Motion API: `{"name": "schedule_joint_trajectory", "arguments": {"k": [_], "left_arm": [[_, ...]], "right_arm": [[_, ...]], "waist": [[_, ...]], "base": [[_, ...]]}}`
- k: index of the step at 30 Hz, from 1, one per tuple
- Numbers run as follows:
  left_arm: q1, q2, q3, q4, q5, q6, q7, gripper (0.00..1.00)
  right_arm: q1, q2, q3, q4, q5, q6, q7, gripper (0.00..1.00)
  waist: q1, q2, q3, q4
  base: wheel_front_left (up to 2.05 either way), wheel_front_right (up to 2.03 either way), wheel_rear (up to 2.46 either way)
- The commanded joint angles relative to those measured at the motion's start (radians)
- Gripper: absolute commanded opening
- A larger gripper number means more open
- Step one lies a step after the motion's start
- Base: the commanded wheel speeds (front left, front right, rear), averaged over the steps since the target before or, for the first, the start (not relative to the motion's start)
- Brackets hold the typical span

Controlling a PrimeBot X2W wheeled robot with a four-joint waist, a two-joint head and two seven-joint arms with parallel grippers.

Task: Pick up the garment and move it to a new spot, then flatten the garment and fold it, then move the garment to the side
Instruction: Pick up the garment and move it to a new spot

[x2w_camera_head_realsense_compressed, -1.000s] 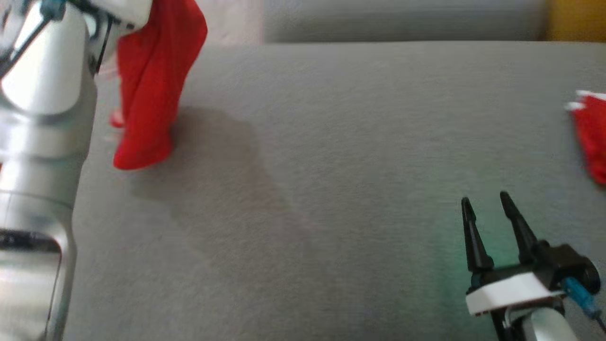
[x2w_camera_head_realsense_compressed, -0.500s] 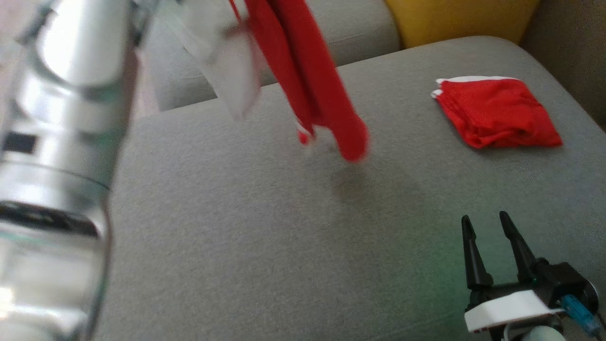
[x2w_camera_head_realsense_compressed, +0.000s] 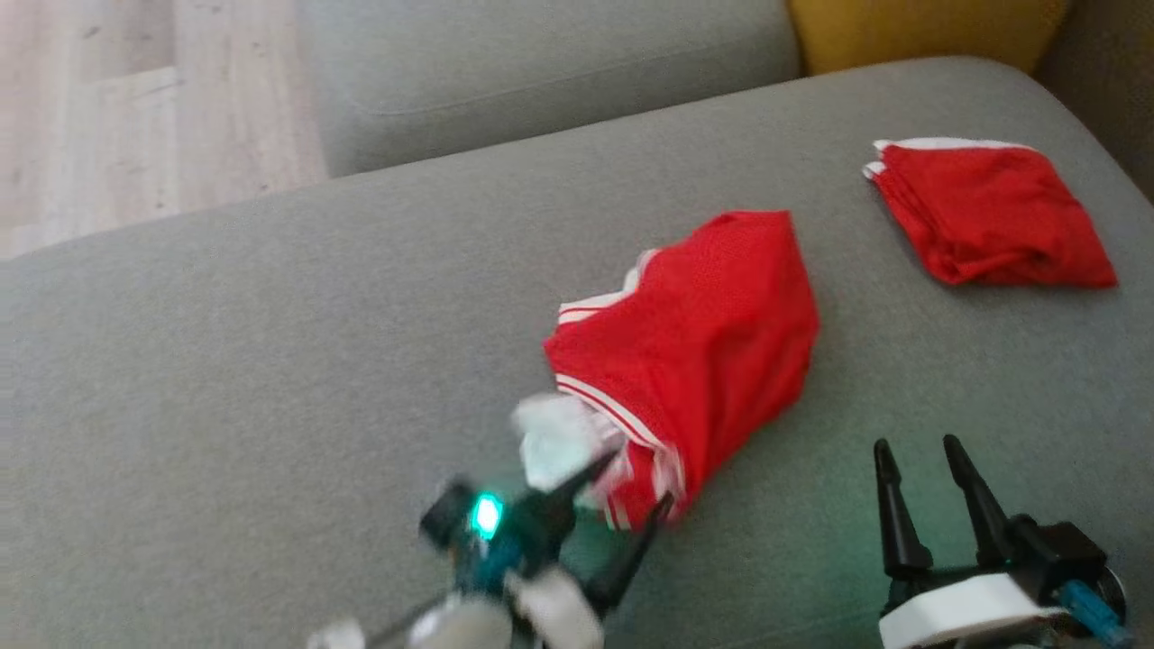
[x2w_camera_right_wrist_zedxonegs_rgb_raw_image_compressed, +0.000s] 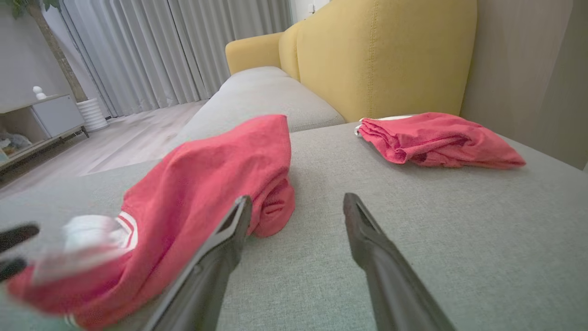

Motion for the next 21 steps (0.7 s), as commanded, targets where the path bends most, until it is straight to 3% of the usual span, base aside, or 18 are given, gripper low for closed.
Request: {"name": "schedule_joint_trajectory", "arguments": {"k": [1,5,10,15,21], "left_arm": [[-0.018,0.015,0.046,-0.052,-0.016,0.007,-0.005,1.0],[0.156,0.014,0.119,-0.151,-0.036,0.071,-0.005,1.0],[0.371,0.014,0.317,-0.331,-0.015,0.146,-0.005,1.0],[0.527,0.014,0.485,-0.503,0.023,0.168,-0.005,1.0],[0.617,0.014,0.575,-0.628,0.028,0.197,-0.005,1.0]], "right_arm": [[-0.008,-0.008,0.017,-0.024,0.009,-0.001,-0.004,1.0],[0.022,-0.007,-0.007,-0.019,0.025,-0.001,-0.004,1.0],[0.069,-0.006,-0.03,-0.033,0.045,-0.001,-0.004,1.0],[0.112,-0.006,-0.03,-0.084,0.044,-0.001,-0.004,1.0],[0.148,-0.006,-0.015,-0.133,0.02,-0.001,-0.004,1.0]], "waist": [[-0.0002,0.0,-0.012,0.026],[-0.0002,0.0,-0.033,0.087],[-0.0002,0.0,-0.072,0.151],[-0.0002,0.0,-0.103,0.189],[-0.0002,0.0,-0.126,0.211]], "base": [[0.0,0.0,0.0],[0.0,0.0,0.0],[0.0,0.0,0.0],[0.0,0.0,0.0],[0.0,0.0,0.0]]}}
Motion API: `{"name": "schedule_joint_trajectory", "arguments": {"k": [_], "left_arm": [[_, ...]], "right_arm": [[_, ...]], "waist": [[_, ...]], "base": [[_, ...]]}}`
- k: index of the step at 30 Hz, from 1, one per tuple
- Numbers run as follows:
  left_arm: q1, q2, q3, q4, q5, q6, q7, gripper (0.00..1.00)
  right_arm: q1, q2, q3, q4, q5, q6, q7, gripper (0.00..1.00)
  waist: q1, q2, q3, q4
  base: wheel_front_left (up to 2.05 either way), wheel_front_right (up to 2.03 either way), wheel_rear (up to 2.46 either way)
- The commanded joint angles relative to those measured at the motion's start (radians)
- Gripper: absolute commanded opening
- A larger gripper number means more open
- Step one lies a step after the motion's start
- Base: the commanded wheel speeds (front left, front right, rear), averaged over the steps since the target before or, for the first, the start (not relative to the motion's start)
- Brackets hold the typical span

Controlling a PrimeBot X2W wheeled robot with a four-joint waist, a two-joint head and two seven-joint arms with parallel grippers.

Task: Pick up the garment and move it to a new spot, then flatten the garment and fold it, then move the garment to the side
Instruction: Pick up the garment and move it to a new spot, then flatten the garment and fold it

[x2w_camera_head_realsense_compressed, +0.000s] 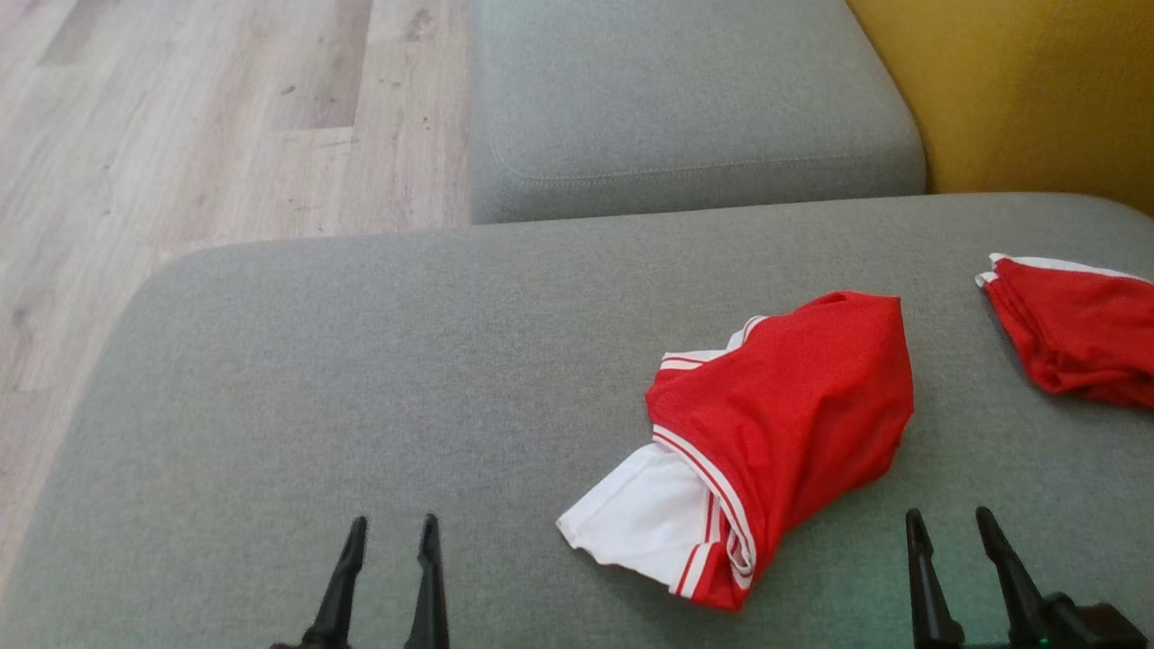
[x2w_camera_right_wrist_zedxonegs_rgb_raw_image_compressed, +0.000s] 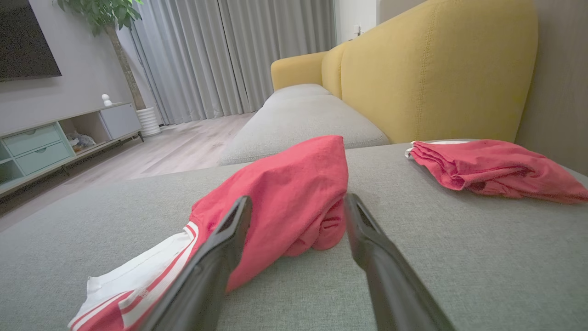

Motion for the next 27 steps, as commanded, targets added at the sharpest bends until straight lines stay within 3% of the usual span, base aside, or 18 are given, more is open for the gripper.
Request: {"name": "schedule_joint_trajectory", "arguments": {"k": [1,9,27], "left_arm": [[-0.025,-0.004,0.042,-0.044,0.01,0.011,-0.005,1.0],[0.004,-0.004,0.07,-0.058,0.019,0.029,-0.005,1.0],[0.018,-0.004,0.069,-0.046,0.007,0.021,-0.005,1.0]], "right_arm": [[-0.018,-0.008,0.022,-0.042,-0.006,-0.001,-0.004,1.0],[-0.003,-0.008,0.028,-0.053,-0.014,-0.001,-0.004,1.0],[0.006,-0.008,0.033,-0.048,-0.009,-0.001,-0.004,1.0]], "waist": [[0.0002,-0.0001,-0.008,0.006],[0.0002,-0.0001,-0.023,0.01],[0.0002,-0.0001,-0.031,0.017]], "base": [[0.0,0.0,0.0],[0.0,0.0,0.0],[0.0,0.0,0.0]]}}
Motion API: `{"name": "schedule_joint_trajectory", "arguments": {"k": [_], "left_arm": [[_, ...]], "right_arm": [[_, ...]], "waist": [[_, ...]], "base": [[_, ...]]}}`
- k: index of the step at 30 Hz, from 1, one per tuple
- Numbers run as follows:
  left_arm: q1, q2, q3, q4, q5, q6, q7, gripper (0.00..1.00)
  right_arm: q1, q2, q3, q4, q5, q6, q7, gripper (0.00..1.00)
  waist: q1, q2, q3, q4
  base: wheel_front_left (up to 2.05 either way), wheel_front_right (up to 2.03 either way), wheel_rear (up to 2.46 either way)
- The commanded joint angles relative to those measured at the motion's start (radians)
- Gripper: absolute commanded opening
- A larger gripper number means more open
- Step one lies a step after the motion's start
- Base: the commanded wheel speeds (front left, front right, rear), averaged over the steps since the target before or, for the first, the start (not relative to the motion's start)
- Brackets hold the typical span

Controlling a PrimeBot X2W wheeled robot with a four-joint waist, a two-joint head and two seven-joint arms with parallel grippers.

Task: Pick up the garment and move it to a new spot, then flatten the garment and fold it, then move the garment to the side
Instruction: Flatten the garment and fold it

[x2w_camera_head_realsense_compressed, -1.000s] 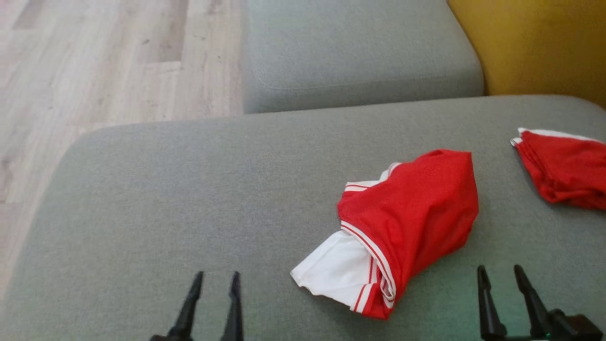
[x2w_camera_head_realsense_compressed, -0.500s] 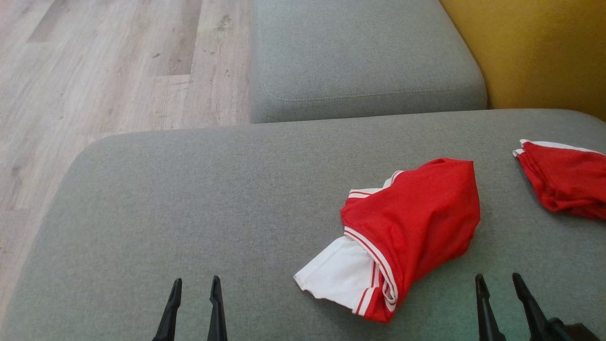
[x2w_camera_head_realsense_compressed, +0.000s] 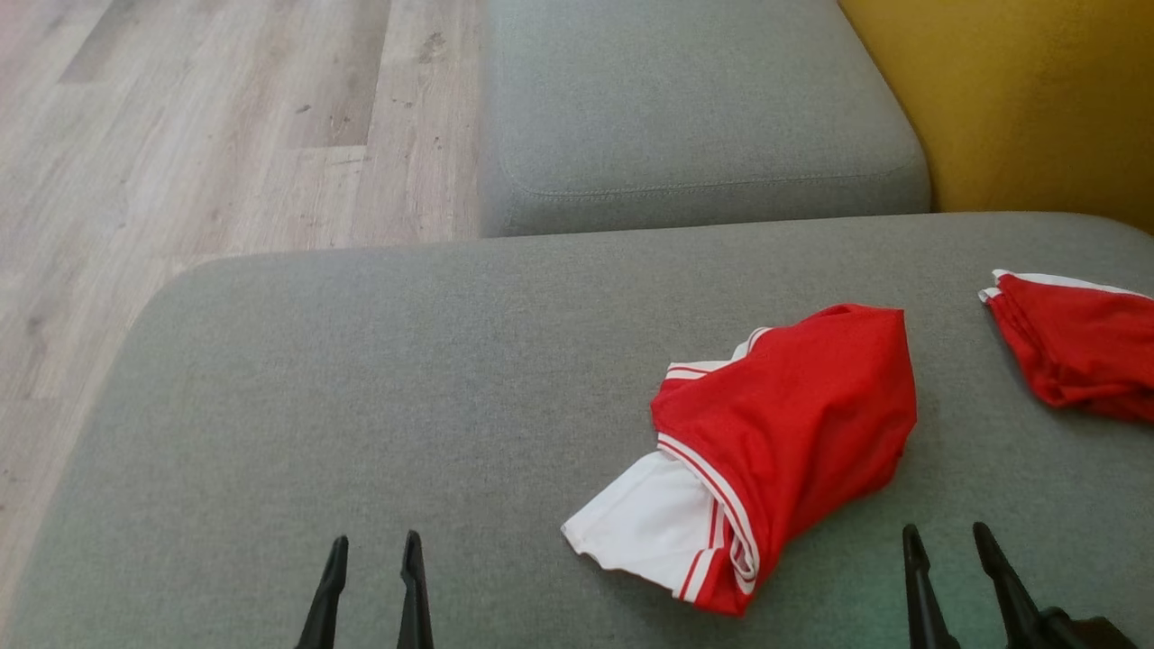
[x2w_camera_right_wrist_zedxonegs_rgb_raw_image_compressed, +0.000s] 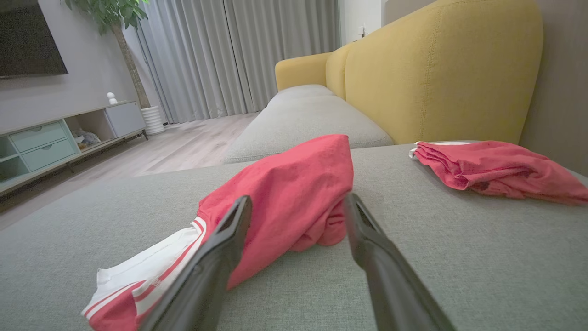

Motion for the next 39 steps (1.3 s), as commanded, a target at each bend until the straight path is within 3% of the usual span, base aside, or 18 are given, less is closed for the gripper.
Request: {"name": "schedule_joint_trajectory", "arguments": {"k": [1,7,11,17,25,28,39], "left_arm": [[-0.023,-0.005,0.028,-0.023,-0.008,-0.002,-0.005,1.0],[-0.02,-0.005,0.011,-0.008,-0.016,-0.014,-0.005,1.0],[-0.05,-0.005,-0.043,0.042,-0.003,-0.068,-0.005,1.0],[-0.184,-0.005,-0.238,0.183,0.15,-0.168,-0.005,1.0],[-0.375,-0.005,-0.473,0.414,0.235,-0.202,-0.005,1.0],[-0.417,-0.005,-0.505,0.46,0.239,-0.195,-0.005,1.0],[-0.613,-0.005,-0.584,0.593,0.254,0.004,-0.005,1.0]], "right_arm": [[-0.029,-0.008,0.028,-0.032,-0.004,-0.001,-0.004,1.0],[-0.034,-0.008,0.033,-0.036,-0.008,-0.001,-0.004,1.0],[-0.038,-0.012,0.034,-0.035,-0.009,-0.001,-0.004,1.0],[-0.063,-0.019,0.042,-0.037,0.009,-0.001,-0.004,1.0],[-0.11,-0.041,0.082,-0.027,0.021,-0.001,-0.004,1.0],[-0.116,-0.043,0.088,-0.026,0.022,-0.001,-0.004,1.0],[-0.164,-0.05,0.101,-0.018,0.03,-0.001,-0.004,1.0]], "waist": [[0.0,0.0,-0.001,0.0],[0.0,0.0,0.003,-0.003],[0.0,0.0,0.023,-0.014],[0.0,0.0,0.072,-0.047],[0.0,0.0,0.138,-0.141],[0.0,0.0,0.154,-0.168],[0.0,0.0,0.229,-0.281]], "base": [[0.0,0.0,0.0],[0.0,0.0,0.0],[0.0,0.0,0.0],[0.0,0.0,0.0],[0.0,0.0,0.0],[0.0,0.0,0.0],[0.0,0.0,0.0]]}}
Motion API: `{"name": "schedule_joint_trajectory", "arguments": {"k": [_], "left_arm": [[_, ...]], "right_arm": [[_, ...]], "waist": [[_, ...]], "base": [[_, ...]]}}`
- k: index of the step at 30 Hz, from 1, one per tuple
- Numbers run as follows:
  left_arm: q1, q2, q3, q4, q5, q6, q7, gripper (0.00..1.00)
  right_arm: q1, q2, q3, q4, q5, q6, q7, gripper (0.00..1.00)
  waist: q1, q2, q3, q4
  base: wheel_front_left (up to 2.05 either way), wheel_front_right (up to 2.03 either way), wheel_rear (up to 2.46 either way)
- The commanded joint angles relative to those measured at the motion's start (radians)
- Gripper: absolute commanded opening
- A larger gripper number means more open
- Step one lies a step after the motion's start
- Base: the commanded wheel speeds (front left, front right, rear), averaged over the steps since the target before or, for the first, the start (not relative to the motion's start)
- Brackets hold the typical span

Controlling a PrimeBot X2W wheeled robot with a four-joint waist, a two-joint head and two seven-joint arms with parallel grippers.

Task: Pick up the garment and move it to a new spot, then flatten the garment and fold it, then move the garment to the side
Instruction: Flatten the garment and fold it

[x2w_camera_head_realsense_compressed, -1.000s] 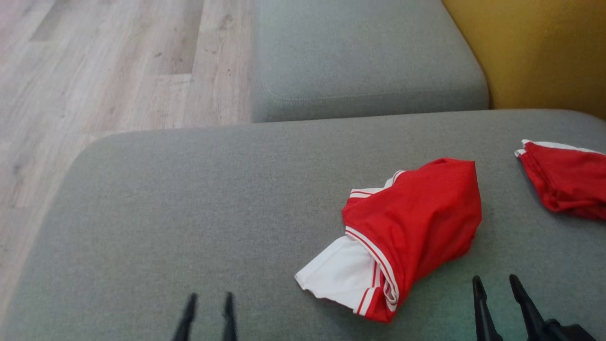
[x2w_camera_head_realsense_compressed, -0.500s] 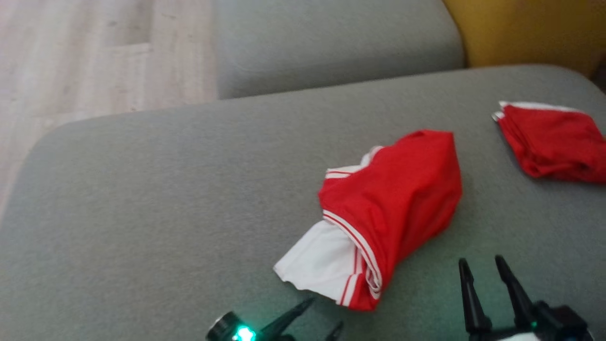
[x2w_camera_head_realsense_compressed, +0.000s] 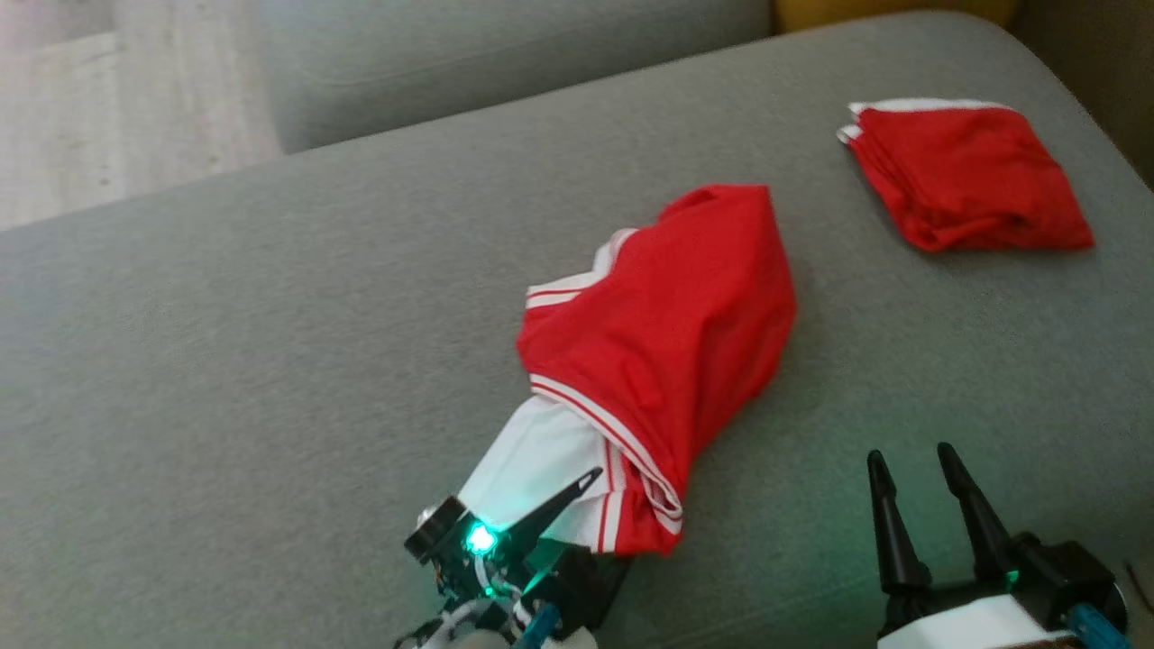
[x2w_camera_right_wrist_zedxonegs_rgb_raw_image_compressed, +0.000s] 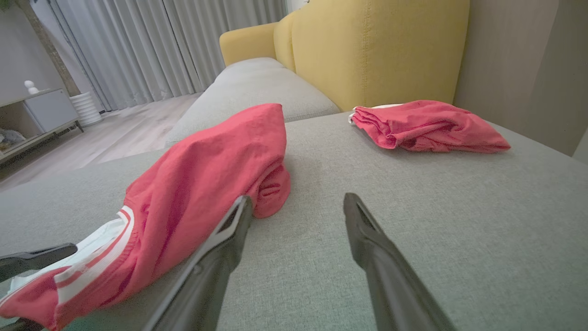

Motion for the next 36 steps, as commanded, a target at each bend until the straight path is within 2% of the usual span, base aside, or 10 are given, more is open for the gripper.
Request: {"name": "schedule_joint_trajectory", "arguments": {"k": [1,5,6,7,13,17,22,29,32,36], "left_arm": [[-0.043,-0.004,0.017,-0.015,0.002,0.01,-0.005,1.0],[-0.098,-0.004,-0.018,-0.005,-0.02,0.014,-0.005,0.96],[-0.108,-0.004,-0.027,-0.014,-0.034,0.003,-0.005,0.4],[-0.117,-0.004,-0.036,-0.035,-0.051,-0.012,-0.005,0.0],[-0.23,-0.004,-0.063,-0.187,-0.19,-0.084,-0.005,0.0],[-0.408,-0.004,-0.01,-0.249,-0.323,-0.096,-0.005,0.0],[-0.682,-0.004,0.111,-0.245,-0.502,-0.081,-0.005,0.0],[-0.895,-0.004,0.267,-0.151,-0.662,-0.038,-0.005,0.0],[-0.851,-0.002,0.291,-0.067,-0.68,-0.024,-0.005,0.0],[-0.698,0.031,0.295,0.044,-0.701,-0.05,-0.005,0.0]], "right_arm": [[-0.037,-0.019,0.026,-0.025,0.006,-0.001,-0.004,1.0],[-0.053,-0.019,0.042,-0.02,0.01,-0.001,-0.004,1.0],[-0.056,-0.017,0.042,-0.02,0.01,-0.001,-0.004,1.0],[-0.057,-0.016,0.042,-0.019,0.01,-0.001,-0.004,1.0],[-0.069,-0.008,0.068,0.0,0.013,-0.001,-0.004,1.0],[-0.08,0.001,0.085,0.01,0.017,-0.001,-0.004,1.0],[-0.074,0.009,0.094,0.016,0.02,-0.001,-0.004,1.0],[-0.049,0.016,0.065,0.012,0.019,-0.001,-0.004,1.0],[-0.051,0.017,0.057,0.006,0.015,-0.001,-0.004,1.0],[-0.059,0.019,0.05,-0.003,0.015,-0.001,-0.004,1.0]], "waist": [[-0.0001,0.0,0.016,-0.023],[-0.0001,0.0,0.03,-0.061],[-0.0001,0.0,0.031,-0.07],[-0.0001,0.0,0.032,-0.079],[-0.0001,0.0,0.027,-0.149],[-0.0001,0.0,0.019,-0.196],[-0.0001,0.0,0.003,-0.22],[-0.0001,0.0,-0.011,-0.136],[-0.0001,0.0,-0.011,-0.089],[-0.0001,0.0,0.005,-0.037]], "base": [[0.0,0.0,0.0],[0.0,0.0,0.0],[0.0,0.0,0.0],[0.0,0.0,0.0],[0.0,0.0,0.0],[0.0,0.0,0.0],[0.0,0.0,0.0],[0.0,0.0,0.0],[0.0,0.0,0.0],[0.0,0.0,0.0]]}}
